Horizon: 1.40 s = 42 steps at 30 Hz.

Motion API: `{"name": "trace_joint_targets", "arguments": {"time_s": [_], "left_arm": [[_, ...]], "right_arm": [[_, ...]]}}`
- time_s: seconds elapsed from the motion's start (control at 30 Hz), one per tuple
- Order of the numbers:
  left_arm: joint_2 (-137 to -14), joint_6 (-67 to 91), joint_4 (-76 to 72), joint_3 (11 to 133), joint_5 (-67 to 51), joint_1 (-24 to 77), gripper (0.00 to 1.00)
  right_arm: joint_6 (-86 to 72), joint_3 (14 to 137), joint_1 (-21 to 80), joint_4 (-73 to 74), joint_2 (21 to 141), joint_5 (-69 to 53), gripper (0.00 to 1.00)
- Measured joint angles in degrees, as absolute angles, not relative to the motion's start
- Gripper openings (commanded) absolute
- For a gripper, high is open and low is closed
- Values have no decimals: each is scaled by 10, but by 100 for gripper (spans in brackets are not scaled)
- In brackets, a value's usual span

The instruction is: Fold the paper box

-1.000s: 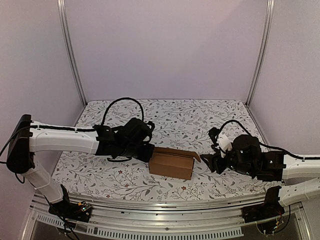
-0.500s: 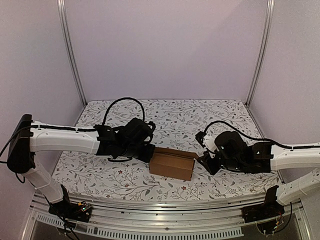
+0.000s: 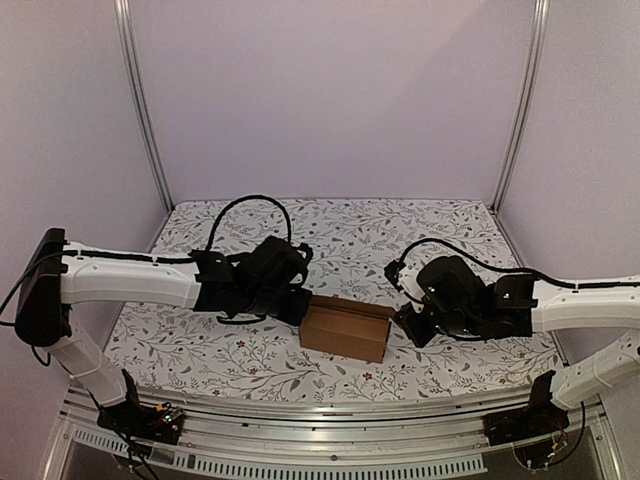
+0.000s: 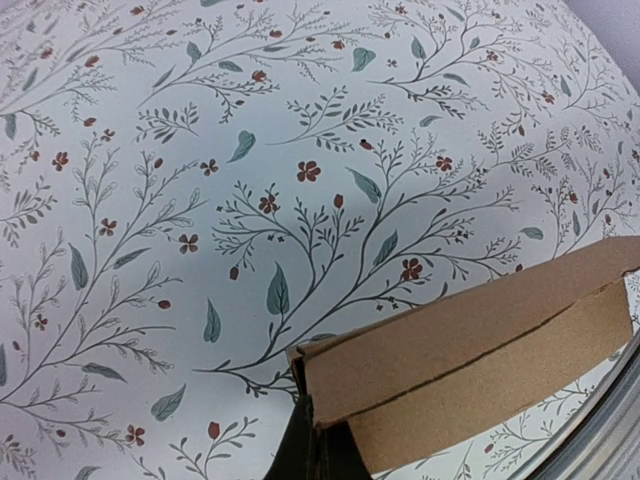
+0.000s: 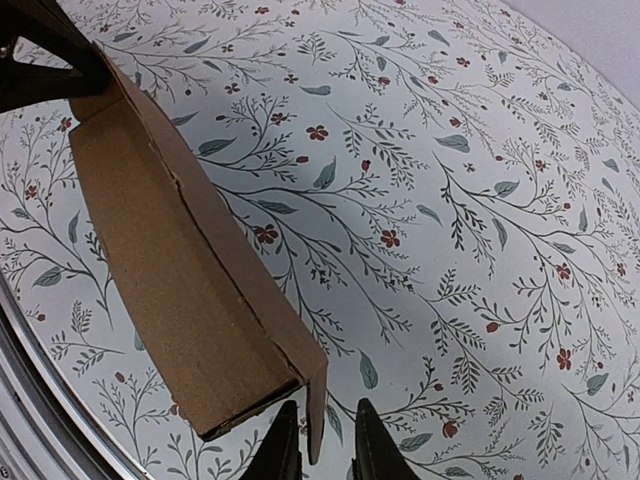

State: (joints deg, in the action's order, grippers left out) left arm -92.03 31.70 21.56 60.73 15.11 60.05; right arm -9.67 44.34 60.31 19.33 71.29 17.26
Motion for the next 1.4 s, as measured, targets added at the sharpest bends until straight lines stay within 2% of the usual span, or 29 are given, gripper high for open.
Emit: {"name": "trace_joint_targets", "arguments": {"time_s": [0.1,0.13,0.47,0.93,1.4], "left_arm": [[-920,317,216,607,151,601,0],[-920,318,216,607,151,601,0],[-923,340,232,616,155,601,0],[-930,369,242,627,170,609,0],[-939,391,243,626,238,641,0]], "right_arm": [[-102,451,604,199,729,172,1],[-103,454,604,202,734,172,0],[-143,506,627,253,769,192,0],[-350,557,631,305,807,197,0],[-474,577,623,326,826,158,0]]}}
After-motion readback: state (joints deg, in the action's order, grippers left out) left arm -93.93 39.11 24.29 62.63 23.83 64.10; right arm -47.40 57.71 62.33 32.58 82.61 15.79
